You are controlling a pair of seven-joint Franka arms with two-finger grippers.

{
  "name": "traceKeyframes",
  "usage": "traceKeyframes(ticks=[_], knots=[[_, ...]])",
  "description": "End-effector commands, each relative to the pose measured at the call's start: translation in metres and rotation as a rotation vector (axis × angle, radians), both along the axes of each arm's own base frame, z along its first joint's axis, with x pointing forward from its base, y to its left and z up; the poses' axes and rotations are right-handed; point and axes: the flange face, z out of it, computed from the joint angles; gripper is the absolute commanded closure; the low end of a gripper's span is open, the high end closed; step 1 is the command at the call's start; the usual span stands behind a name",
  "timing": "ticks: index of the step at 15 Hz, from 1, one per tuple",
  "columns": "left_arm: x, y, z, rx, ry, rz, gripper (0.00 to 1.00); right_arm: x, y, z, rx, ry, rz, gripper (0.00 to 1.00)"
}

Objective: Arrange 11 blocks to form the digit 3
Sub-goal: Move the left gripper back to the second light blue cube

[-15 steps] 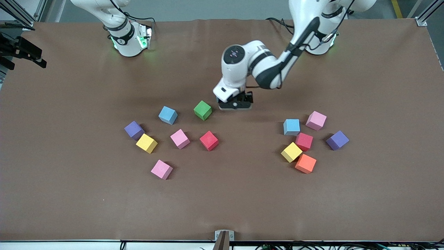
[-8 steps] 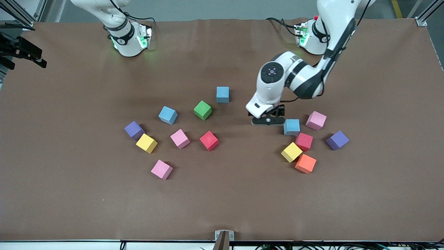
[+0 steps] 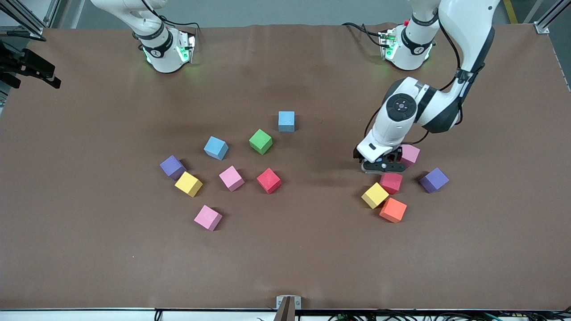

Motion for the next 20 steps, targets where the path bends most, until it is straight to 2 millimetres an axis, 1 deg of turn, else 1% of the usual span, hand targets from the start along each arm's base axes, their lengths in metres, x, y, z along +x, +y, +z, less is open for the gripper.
traceKeyframes(ticks=[1,5,7,12,17,20], knots=[[-0.008,0.006,-0.014,-0.016,-0.016,-0.014,0.00,-0.010,0.003,0.002,-0.001,-0.008,-0.014,0.00],[-0.009,0.007,-0.032,-0.027,0.005,-0.003,0.00,-0.010,0.002,0.002,-0.001,-0.008,-0.008,0.00],[-0.009,0.007,-0.036,-0.028,0.009,-0.003,0.00,-0.010,0.003,0.002,-0.001,-0.008,-0.007,0.00],[-0.006,0.016,-0.042,-0.013,0.008,-0.011,0.00,-0.010,0.003,0.003,-0.001,-0.010,-0.007,0.00],[-0.004,0.020,-0.043,-0.012,0.011,-0.006,0.00,-0.010,0.003,0.004,-0.001,-0.011,-0.005,0.00],[-0.007,0.021,-0.052,0.003,0.019,-0.029,0.00,-0.010,0.003,0.006,-0.001,-0.011,-0.005,0.00]])
